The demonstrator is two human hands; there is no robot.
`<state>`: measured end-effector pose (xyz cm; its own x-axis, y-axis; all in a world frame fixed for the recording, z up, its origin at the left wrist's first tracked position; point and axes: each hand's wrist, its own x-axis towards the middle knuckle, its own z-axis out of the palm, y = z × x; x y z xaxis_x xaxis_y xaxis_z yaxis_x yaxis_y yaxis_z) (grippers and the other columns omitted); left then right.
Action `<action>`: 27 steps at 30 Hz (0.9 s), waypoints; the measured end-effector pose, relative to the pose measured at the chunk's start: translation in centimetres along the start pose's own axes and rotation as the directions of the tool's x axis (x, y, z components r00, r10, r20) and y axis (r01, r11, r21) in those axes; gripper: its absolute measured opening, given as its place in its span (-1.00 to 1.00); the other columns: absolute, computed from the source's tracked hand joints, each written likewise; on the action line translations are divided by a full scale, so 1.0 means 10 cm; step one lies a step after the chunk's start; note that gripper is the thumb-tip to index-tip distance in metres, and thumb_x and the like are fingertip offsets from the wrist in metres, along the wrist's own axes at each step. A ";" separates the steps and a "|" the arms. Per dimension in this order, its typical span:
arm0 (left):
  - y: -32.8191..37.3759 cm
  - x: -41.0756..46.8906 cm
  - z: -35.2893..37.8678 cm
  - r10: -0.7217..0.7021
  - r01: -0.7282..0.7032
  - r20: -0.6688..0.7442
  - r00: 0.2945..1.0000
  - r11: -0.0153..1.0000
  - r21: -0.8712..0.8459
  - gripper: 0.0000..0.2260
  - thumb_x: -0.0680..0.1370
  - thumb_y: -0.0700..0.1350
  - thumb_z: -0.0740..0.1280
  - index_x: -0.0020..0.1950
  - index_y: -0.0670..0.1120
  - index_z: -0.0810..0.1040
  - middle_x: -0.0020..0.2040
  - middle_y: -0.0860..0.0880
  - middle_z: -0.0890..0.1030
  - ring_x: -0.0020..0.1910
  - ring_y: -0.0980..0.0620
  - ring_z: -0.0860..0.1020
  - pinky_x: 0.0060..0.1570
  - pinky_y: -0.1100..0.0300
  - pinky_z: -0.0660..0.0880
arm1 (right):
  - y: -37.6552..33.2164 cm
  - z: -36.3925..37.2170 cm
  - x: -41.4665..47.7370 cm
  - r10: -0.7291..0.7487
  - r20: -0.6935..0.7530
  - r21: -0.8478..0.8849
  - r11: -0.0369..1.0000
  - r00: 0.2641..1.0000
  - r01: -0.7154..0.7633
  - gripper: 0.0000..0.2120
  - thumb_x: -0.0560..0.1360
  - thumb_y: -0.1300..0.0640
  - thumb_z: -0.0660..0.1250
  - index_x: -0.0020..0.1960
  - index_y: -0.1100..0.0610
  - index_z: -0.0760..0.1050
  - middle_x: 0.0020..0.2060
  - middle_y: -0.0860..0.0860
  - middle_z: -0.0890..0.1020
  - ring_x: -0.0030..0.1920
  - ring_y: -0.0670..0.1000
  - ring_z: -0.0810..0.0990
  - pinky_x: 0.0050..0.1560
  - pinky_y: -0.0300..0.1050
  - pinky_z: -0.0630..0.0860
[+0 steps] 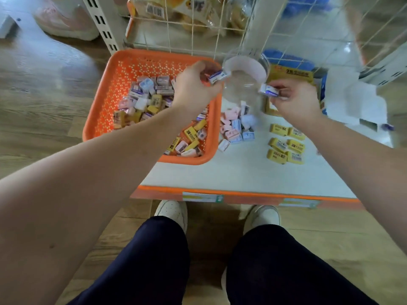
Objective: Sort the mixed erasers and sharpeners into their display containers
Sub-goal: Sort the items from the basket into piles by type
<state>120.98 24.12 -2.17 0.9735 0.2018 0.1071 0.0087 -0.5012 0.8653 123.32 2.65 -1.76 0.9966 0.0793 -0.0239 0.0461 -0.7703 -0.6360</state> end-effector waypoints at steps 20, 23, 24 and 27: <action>0.89 -0.59 1.75 0.128 -0.219 0.433 0.892 0.961 0.166 -0.79 0.46 -0.20 0.36 0.07 -0.03 0.60 -0.10 0.09 0.48 -0.16 0.16 0.41 -0.18 0.42 0.28 | 1.64 -1.13 -0.70 0.278 -0.185 -0.205 0.927 0.943 -0.313 -0.72 0.50 0.24 0.28 0.20 0.15 0.54 0.18 0.18 0.47 0.02 0.15 0.56 -0.11 -0.37 0.23; 0.90 -0.63 1.95 0.093 -0.216 0.492 0.865 0.956 0.199 -0.81 0.46 -0.22 0.34 0.05 -0.06 0.60 -0.13 0.07 0.48 -0.16 0.14 0.45 -0.19 0.37 0.33 | 1.78 -1.16 -0.75 0.322 -0.161 -0.210 0.912 0.933 -0.352 -0.74 0.50 0.24 0.28 0.18 0.13 0.55 0.18 0.17 0.48 0.05 0.16 0.56 -0.01 -0.29 0.31; 0.90 -0.64 2.02 0.084 -0.222 0.516 0.853 0.952 0.212 -0.81 0.46 -0.22 0.34 0.04 -0.07 0.60 -0.13 0.06 0.50 -0.15 0.13 0.46 -0.23 0.37 0.31 | 1.80 -1.17 -0.77 0.331 -0.149 -0.218 0.908 0.932 -0.357 -0.74 0.51 0.23 0.28 0.18 0.13 0.55 0.18 0.18 0.48 0.05 0.16 0.55 0.02 -0.26 0.34; 0.89 -0.67 2.21 0.067 -0.260 0.565 0.822 0.928 0.267 -0.81 0.44 -0.18 0.38 0.05 -0.07 0.60 -0.03 -0.02 0.58 -0.04 0.05 0.51 -0.17 0.37 0.29 | 1.85 -1.13 -0.82 0.348 -0.102 -0.241 0.900 0.932 -0.363 -0.71 0.52 0.23 0.28 0.22 0.13 0.53 0.17 0.19 0.48 0.10 0.14 0.52 0.03 -0.25 0.32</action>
<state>119.56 -0.23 -6.03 0.9301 -0.3433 -0.1303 -0.1837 -0.7423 0.6444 116.77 -19.43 -4.62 0.9518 -0.2588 -0.1646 -0.3032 -0.8747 -0.3780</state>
